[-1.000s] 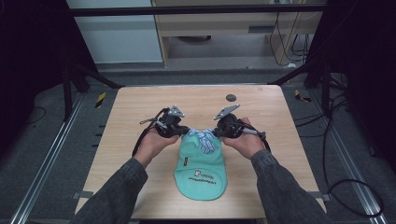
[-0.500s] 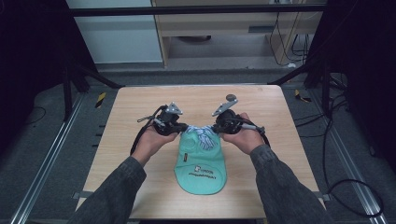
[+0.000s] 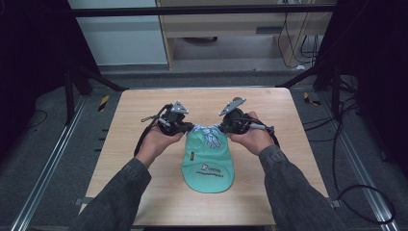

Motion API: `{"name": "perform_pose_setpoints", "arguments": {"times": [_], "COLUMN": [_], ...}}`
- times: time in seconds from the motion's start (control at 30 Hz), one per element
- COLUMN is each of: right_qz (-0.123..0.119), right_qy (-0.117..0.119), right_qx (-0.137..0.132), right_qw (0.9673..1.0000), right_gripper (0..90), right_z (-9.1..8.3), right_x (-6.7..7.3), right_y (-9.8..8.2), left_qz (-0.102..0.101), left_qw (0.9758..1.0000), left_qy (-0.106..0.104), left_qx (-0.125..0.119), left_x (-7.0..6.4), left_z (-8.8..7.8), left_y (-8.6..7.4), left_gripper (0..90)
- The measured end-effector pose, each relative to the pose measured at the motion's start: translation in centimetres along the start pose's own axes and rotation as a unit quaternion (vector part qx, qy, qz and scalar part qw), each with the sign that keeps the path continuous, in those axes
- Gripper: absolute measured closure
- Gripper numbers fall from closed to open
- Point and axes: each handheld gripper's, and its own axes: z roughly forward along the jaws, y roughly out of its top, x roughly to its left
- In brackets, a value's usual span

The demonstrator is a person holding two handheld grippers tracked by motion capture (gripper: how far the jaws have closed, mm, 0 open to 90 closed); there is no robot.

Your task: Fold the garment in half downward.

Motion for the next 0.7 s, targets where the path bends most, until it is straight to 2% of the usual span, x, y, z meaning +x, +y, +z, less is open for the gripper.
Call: {"name": "perform_pose_setpoints", "arguments": {"times": [0.27,0.4,0.57,0.7], "right_qz": [0.000,0.002,-0.009,-0.005], "right_qy": [-0.008,-0.009,-0.013,-0.013], "right_qx": [-0.004,-0.004,-0.003,-0.005], "right_qw": [1.0000,1.0000,0.9999,0.9999], "right_gripper": [83.8,83.8,83.9,83.9], "right_z": [0.13,0.33,0.57,0.70], "right_x": [-0.53,-0.56,-0.34,-0.55], "right_y": [0.42,0.48,0.49,0.57], "left_qz": [-0.003,-0.006,-0.005,-0.007], "left_qw": [0.9999,0.9999,0.9999,0.9999], "left_qy": [0.009,0.011,0.013,0.012], "left_qx": [-0.009,-0.008,-0.006,-0.004], "left_x": [0.31,0.37,0.39,0.69], "left_z": [-0.12,-0.04,0.13,0.26], "left_y": [0.39,0.27,0.14,0.35], "left_gripper": [86.7,86.6,86.6,86.6]}}
